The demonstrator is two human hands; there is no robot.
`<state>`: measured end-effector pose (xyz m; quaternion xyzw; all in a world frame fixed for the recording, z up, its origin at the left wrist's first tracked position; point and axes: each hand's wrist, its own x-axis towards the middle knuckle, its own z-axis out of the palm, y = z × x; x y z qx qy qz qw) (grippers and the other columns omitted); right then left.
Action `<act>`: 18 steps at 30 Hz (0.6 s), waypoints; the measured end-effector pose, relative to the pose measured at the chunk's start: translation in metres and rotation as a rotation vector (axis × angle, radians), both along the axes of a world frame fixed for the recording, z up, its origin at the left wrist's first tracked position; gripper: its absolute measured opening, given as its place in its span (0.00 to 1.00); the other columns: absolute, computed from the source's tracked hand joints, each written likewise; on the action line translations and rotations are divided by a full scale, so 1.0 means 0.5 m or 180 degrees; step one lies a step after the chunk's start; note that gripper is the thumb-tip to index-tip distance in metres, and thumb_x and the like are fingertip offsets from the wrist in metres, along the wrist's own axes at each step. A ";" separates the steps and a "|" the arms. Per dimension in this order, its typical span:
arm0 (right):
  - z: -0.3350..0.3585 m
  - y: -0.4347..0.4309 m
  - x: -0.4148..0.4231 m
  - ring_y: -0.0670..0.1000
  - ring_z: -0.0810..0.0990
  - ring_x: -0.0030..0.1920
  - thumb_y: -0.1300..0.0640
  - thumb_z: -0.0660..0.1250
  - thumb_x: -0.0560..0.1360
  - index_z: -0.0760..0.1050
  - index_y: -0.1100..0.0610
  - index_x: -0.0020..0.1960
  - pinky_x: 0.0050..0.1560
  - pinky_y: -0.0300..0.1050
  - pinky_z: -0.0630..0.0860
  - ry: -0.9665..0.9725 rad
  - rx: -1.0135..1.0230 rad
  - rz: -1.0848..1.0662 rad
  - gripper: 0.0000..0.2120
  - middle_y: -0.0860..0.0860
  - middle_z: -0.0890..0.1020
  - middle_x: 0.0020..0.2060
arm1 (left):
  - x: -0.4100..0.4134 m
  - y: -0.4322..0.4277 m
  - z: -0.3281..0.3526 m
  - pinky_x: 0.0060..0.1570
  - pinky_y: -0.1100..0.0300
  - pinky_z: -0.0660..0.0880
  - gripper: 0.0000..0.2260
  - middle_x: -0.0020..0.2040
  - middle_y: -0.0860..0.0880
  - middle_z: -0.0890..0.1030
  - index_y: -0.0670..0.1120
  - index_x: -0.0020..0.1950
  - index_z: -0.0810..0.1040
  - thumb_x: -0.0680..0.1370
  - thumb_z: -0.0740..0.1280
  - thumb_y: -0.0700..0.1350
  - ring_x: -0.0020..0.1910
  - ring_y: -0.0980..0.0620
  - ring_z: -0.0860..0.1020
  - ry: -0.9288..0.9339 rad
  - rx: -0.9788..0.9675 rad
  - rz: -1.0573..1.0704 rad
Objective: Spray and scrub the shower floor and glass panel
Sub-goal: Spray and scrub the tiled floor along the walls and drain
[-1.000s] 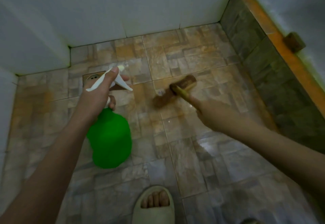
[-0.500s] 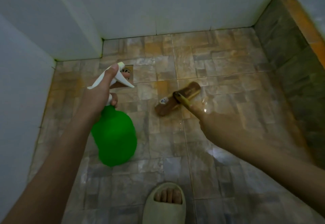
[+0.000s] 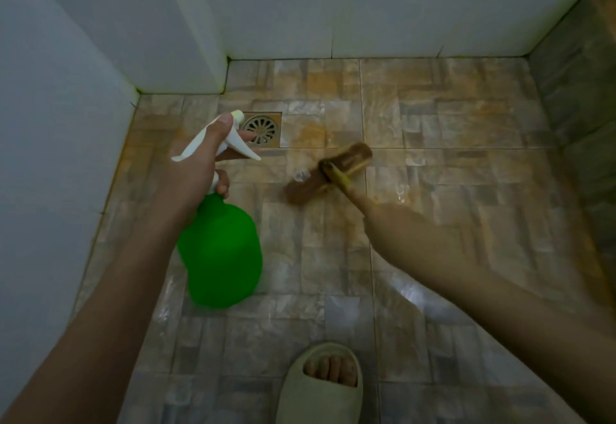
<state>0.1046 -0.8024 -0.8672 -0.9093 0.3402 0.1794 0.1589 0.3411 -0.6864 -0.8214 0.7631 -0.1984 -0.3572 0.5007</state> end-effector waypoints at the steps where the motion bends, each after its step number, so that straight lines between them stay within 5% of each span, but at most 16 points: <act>1: -0.012 -0.016 0.045 0.49 0.73 0.28 0.66 0.54 0.79 0.31 0.36 0.74 0.25 0.44 0.71 -0.0167 -0.0160 0.0004 0.42 0.54 0.76 0.38 | 0.000 0.002 0.002 0.26 0.62 0.70 0.19 0.57 0.53 0.86 0.54 0.65 0.81 0.83 0.59 0.61 0.20 0.56 0.67 -0.0015 -0.0036 -0.0013; 3: -0.052 -0.058 0.148 0.51 0.72 0.29 0.68 0.53 0.79 0.35 0.39 0.76 0.24 0.44 0.65 -0.0444 -0.0163 0.0059 0.40 0.62 0.77 0.48 | -0.002 0.008 0.006 0.28 0.62 0.70 0.15 0.58 0.54 0.86 0.62 0.57 0.83 0.81 0.60 0.63 0.20 0.56 0.67 -0.0021 -0.0106 -0.0056; 6: -0.066 -0.107 0.215 0.57 0.79 0.40 0.68 0.53 0.78 0.39 0.39 0.77 0.31 0.47 0.71 -0.0464 -0.0169 0.0200 0.39 0.66 0.72 0.63 | -0.002 0.017 0.016 0.33 0.58 0.69 0.13 0.59 0.55 0.85 0.68 0.49 0.84 0.75 0.62 0.68 0.20 0.55 0.68 0.0041 -0.0115 -0.0007; 8: -0.047 -0.081 0.130 0.53 0.77 0.32 0.68 0.54 0.78 0.35 0.36 0.75 0.27 0.47 0.73 -0.0452 -0.0099 0.0060 0.42 0.60 0.78 0.46 | -0.006 0.017 0.022 0.31 0.60 0.70 0.12 0.58 0.55 0.86 0.66 0.47 0.85 0.79 0.62 0.65 0.20 0.55 0.67 0.0044 -0.0147 0.0016; 10: -0.023 -0.020 -0.001 0.48 0.73 0.27 0.66 0.55 0.79 0.29 0.37 0.73 0.27 0.46 0.77 -0.0125 -0.0158 -0.0016 0.43 0.51 0.74 0.32 | -0.016 0.014 0.026 0.27 0.61 0.69 0.13 0.57 0.54 0.86 0.62 0.50 0.84 0.83 0.60 0.60 0.20 0.56 0.67 0.0016 -0.0161 0.0009; 12: 0.004 0.004 -0.070 0.47 0.74 0.27 0.63 0.55 0.81 0.25 0.39 0.70 0.31 0.45 0.79 0.0200 -0.0263 -0.0051 0.41 0.47 0.71 0.31 | -0.025 0.011 0.025 0.28 0.60 0.69 0.12 0.56 0.55 0.86 0.60 0.53 0.82 0.83 0.60 0.60 0.20 0.56 0.67 0.0038 -0.0146 -0.0022; 18: -0.027 -0.123 0.019 0.52 0.75 0.30 0.63 0.53 0.81 0.40 0.37 0.76 0.31 0.47 0.76 -0.0192 -0.0155 -0.0450 0.35 0.52 0.73 0.34 | -0.070 -0.013 0.015 0.30 0.60 0.70 0.15 0.56 0.58 0.86 0.66 0.52 0.83 0.74 0.62 0.69 0.21 0.55 0.69 0.0098 -0.0027 -0.0435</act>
